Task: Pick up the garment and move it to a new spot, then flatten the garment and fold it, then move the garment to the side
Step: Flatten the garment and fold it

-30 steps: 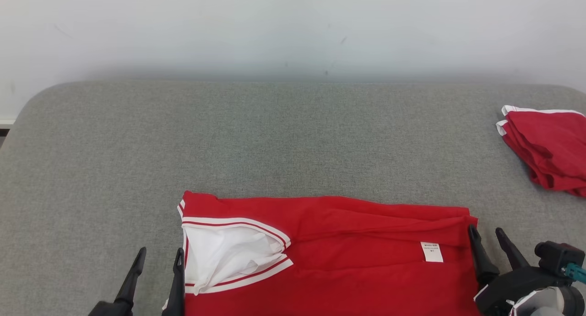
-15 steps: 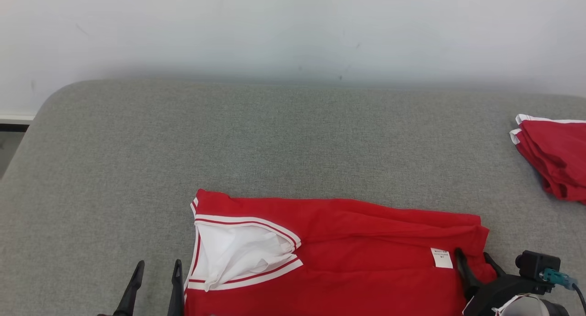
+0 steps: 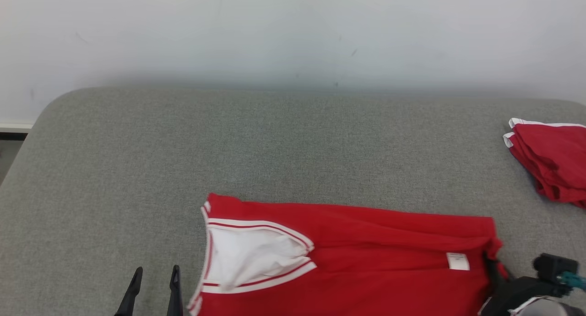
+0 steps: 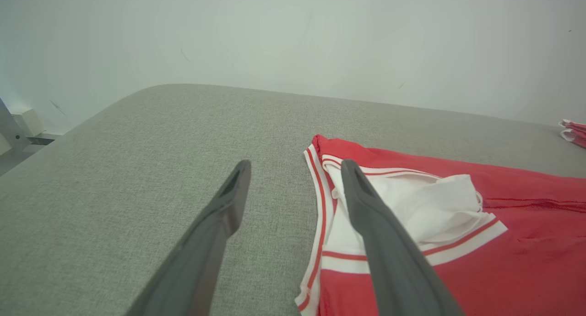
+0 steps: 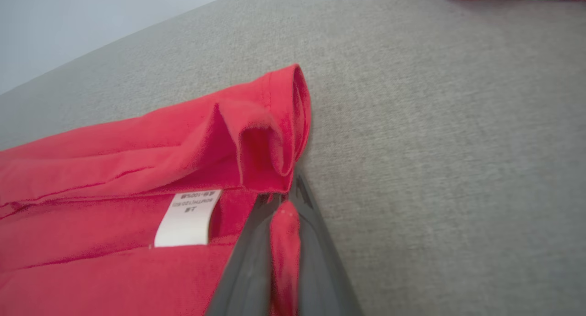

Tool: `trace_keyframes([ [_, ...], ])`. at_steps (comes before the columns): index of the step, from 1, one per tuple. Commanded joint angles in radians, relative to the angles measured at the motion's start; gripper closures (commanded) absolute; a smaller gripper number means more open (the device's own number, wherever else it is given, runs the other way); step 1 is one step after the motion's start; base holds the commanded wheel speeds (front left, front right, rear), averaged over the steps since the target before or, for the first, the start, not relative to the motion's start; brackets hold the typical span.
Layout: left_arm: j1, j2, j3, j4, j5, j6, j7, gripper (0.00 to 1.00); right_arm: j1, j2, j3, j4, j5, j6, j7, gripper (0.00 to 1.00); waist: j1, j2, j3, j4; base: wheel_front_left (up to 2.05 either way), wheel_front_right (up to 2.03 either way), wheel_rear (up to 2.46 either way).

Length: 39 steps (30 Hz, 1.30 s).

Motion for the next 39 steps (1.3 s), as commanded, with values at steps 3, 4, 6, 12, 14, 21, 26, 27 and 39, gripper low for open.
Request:
trace_keyframes([
  [3,0.016,-0.003,-0.003,0.006,-0.001,0.001,-0.003,0.0,0.006,-0.043,-0.026,0.003,0.008,0.0,-0.019,1.0,0.0,-0.0001,-0.009,0.0,0.0,0.0,0.0],
  [4,0.017,-0.004,-0.003,0.006,-0.001,0.001,-0.003,0.0,0.008,-0.054,-0.032,-0.001,0.01,0.0,-0.02,1.0,0.0,-0.0001,-0.012,0.0,0.0,0.0,0.0],
  [6,0.021,-0.004,0.0,0.008,0.0,0.001,-0.003,0.0,0.012,-0.072,-0.045,-0.017,0.011,0.0,-0.027,1.0,0.0,-0.0001,-0.018,-0.003,0.0,0.0,0.0],
  [12,0.033,-0.004,0.018,0.012,0.004,0.001,-0.003,0.0,0.031,-0.083,-0.064,-0.103,0.011,0.0,-0.035,1.0,0.0,-0.0001,-0.035,-0.017,0.0,0.0,0.0],
  [14,0.039,-0.004,0.02,0.013,0.007,0.001,-0.003,0.0,0.035,-0.074,-0.076,-0.152,0.02,0.0,-0.032,1.0,0.0,-0.0001,-0.038,-0.02,0.0,0.0,0.0],
  [21,0.037,-0.004,0.018,0.012,0.009,0.001,-0.003,0.0,0.083,0.004,-0.096,-0.387,0.042,0.0,0.041,1.0,0.0,-0.0001,-0.038,-0.012,0.0,0.0,0.0],
  [26,0.028,-0.004,0.009,0.015,0.009,0.001,-0.003,0.0,0.102,0.077,-0.081,-0.512,0.03,0.0,0.103,1.0,0.0,-0.0001,-0.035,0.003,0.0,0.0,0.0],
  [27,0.027,-0.004,0.008,0.016,0.008,0.001,-0.003,0.0,0.105,0.097,-0.076,-0.539,0.023,0.0,0.119,1.0,0.0,-0.0001,-0.034,0.008,0.0,0.0,0.0],
  [39,-0.031,-0.005,-0.064,0.054,0.0,0.001,-0.003,0.0,0.048,0.301,-0.006,-0.589,-0.073,0.0,0.229,1.0,0.0,-0.0001,-0.019,0.089,0.0,0.0,0.0],
])
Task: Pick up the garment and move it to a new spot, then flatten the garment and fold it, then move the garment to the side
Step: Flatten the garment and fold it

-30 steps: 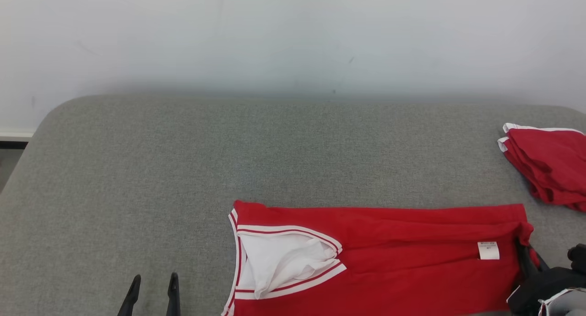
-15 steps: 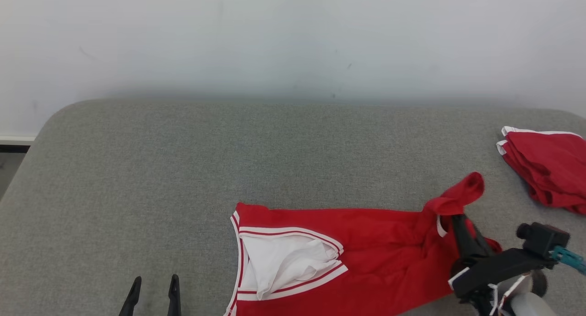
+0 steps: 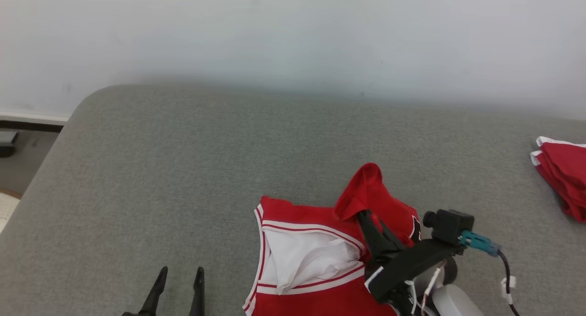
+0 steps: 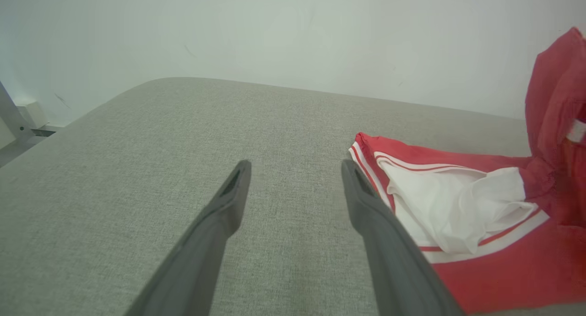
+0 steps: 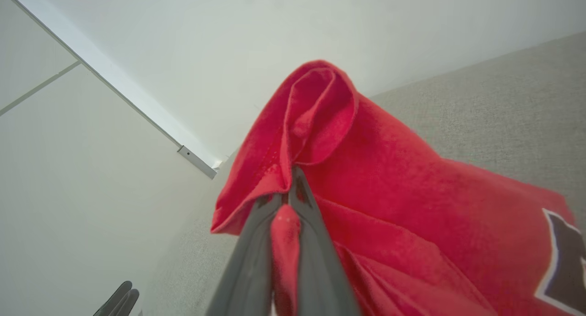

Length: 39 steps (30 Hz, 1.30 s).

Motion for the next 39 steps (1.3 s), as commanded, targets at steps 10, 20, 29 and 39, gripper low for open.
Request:
trace_keyframes([
  [10,-0.072,-0.002,-0.079,0.027,-0.04,0.001,-0.003,0.0,-0.124,0.038,0.062,0.16,-0.019,0.0,-0.022,1.0,-0.0001,0.0,0.041,0.109,0.0,0.0,0.0],
  [20,-0.098,-0.002,-0.113,0.054,-0.074,0.001,-0.003,0.0,-0.21,0.038,0.195,0.37,0.036,0.0,-0.107,1.0,-0.0001,0.0,0.06,0.161,0.0,0.0,0.0],
  [29,-0.084,-0.002,-0.096,0.063,-0.077,0.001,-0.003,0.0,-0.275,0.038,0.272,0.441,0.103,0.0,-0.191,0.0,-0.0001,0.0,0.048,0.143,0.0,0.0,0.0],
  [39,-0.056,-0.002,-0.061,0.056,-0.056,0.001,-0.003,0.0,-0.253,-0.06,0.17,0.309,0.062,0.0,-0.262,0.0,-0.0001,0.0,0.027,0.099,0.0,0.0,0.0],
])
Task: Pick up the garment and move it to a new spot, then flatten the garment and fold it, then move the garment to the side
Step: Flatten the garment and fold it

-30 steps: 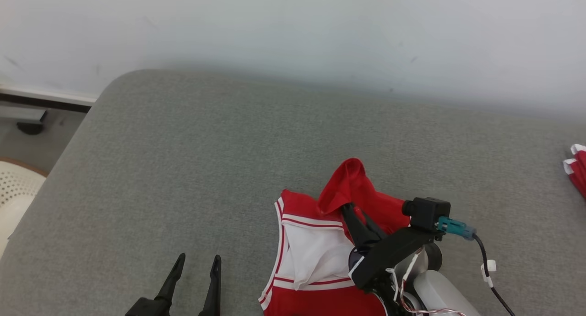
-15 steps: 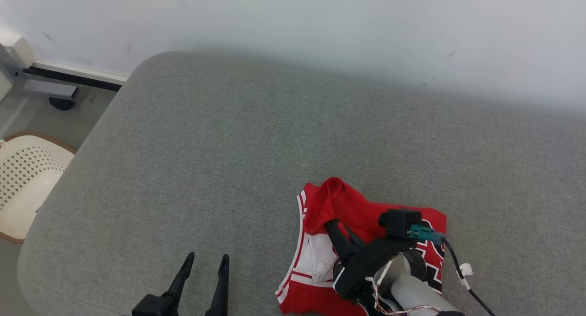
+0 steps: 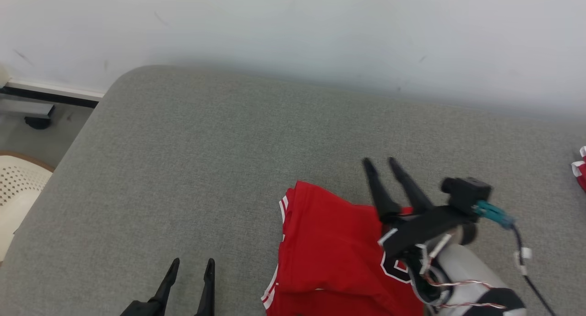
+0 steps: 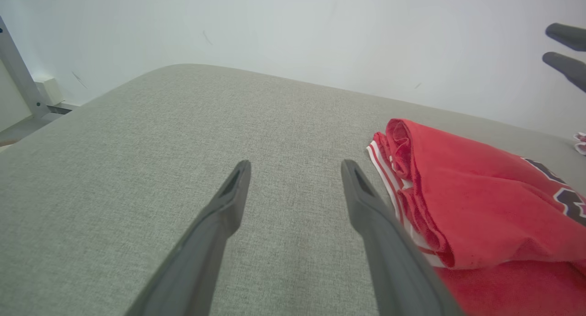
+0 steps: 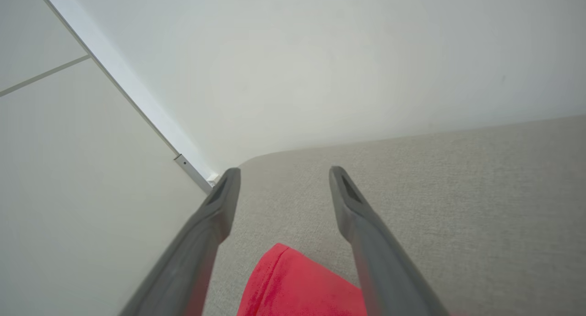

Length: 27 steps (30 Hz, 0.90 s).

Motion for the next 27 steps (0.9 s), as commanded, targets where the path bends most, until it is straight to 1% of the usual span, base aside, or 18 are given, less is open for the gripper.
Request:
trace_keyframes([
  [1,0.017,0.0,0.005,-0.005,0.007,0.001,-0.003,0.0,0.028,-0.017,-0.014,-0.014,-0.012,0.0,-0.006,0.0,-0.0001,-0.0001,-0.007,-0.011,0.0,0.0,0.0],
  [2,0.019,0.0,0.014,-0.011,0.011,0.001,-0.003,0.0,0.058,-0.055,-0.064,-0.05,-0.032,0.0,-0.01,0.0,-0.0001,-0.0001,-0.008,-0.02,0.0,0.0,0.0],
  [4,0.031,0.0,0.024,-0.015,0.015,0.001,-0.003,0.0,0.101,-0.082,-0.117,-0.086,-0.045,0.0,-0.013,0.0,-0.0001,-0.0001,-0.008,-0.031,0.0,0.0,0.0],
  [9,0.042,0.0,0.048,-0.031,0.026,0.001,-0.003,0.0,0.221,-0.126,-0.235,-0.159,-0.087,0.0,-0.015,0.0,-0.0001,-0.0001,-0.012,-0.052,0.0,0.0,0.0],
  [11,0.055,0.0,0.055,-0.038,0.034,0.001,-0.003,0.0,0.27,-0.128,-0.28,-0.192,-0.118,0.0,-0.015,0.0,-0.0001,-0.0001,-0.016,-0.061,0.0,0.0,0.0],
  [14,0.059,0.0,0.065,-0.05,0.04,0.001,-0.003,0.0,0.34,-0.113,-0.356,-0.254,-0.18,0.0,-0.015,0.0,-0.0001,-0.0001,-0.021,-0.076,0.0,0.0,0.0],
  [19,0.076,0.0,0.084,-0.075,0.062,0.001,-0.003,0.0,0.454,-0.048,-0.468,-0.378,-0.316,0.0,-0.014,0.0,-0.0001,-0.0001,-0.035,-0.103,0.0,0.0,0.0],
  [23,0.087,0.0,0.094,-0.097,0.077,0.001,-0.003,0.0,0.531,0.008,-0.522,-0.45,-0.386,0.0,-0.014,0.0,-0.0001,-0.0001,-0.049,-0.124,0.0,0.0,0.0],
  [27,0.099,0.0,0.104,-0.106,0.087,0.001,-0.003,0.0,0.589,0.049,-0.564,-0.502,-0.417,0.0,-0.014,0.0,-0.0001,-0.0001,-0.057,-0.139,0.0,0.0,0.0],
])
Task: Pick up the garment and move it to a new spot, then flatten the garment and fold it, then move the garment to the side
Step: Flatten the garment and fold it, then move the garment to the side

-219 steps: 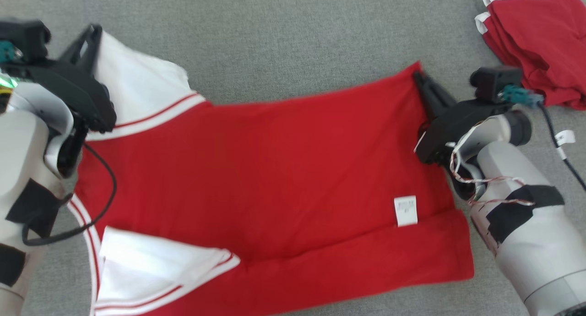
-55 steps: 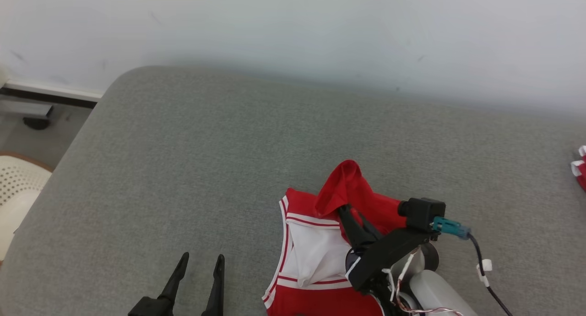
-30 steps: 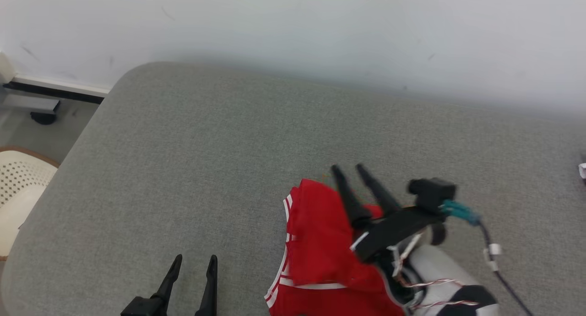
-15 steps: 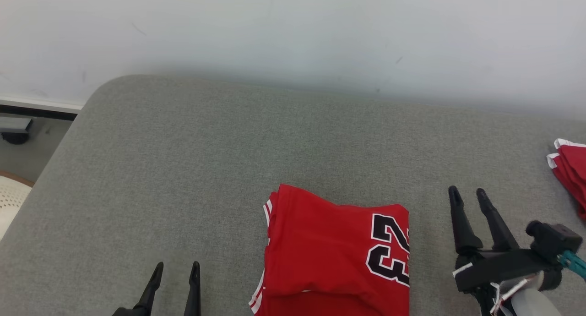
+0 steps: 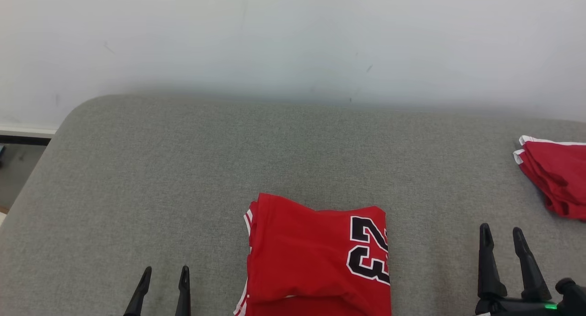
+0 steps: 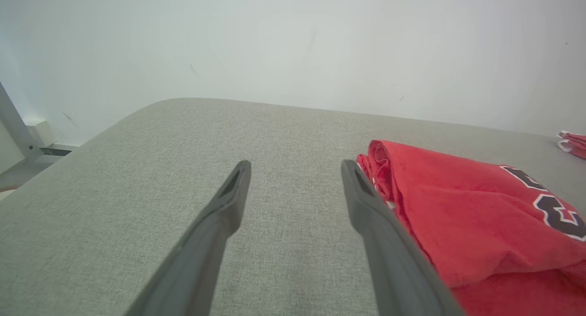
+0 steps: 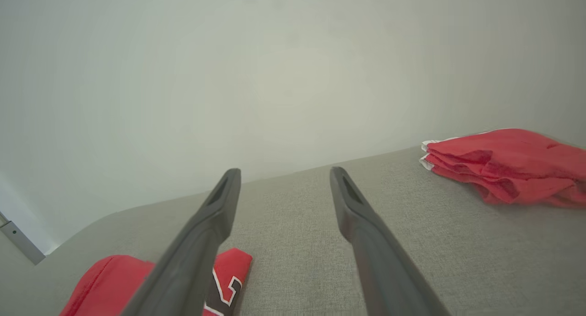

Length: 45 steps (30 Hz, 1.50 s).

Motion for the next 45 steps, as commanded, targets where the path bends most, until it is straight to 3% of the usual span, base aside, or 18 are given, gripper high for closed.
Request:
trace_keyframes([
  [1,0.015,0.0,0.006,-0.009,0.016,0.001,-0.003,0.0,0.036,0.018,-0.017,-0.023,-0.02,0.0,0.0,0.0,0.0001,0.0,-0.011,-0.014,0.0,0.0,0.0],
  [14,0.035,0.004,0.016,-0.025,0.039,0.001,-0.003,0.0,0.125,0.048,0.016,-0.055,-0.152,0.0,0.0,0.0,0.0001,0.0,-0.028,-0.04,0.0,0.0,0.0],
  [45,0.023,0.011,0.003,-0.022,0.059,0.001,-0.003,0.0,0.11,0.064,0.007,-0.008,-0.158,0.0,0.0,0.0,0.0001,0.0,-0.016,-0.072,0.0,0.0,0.0],
])
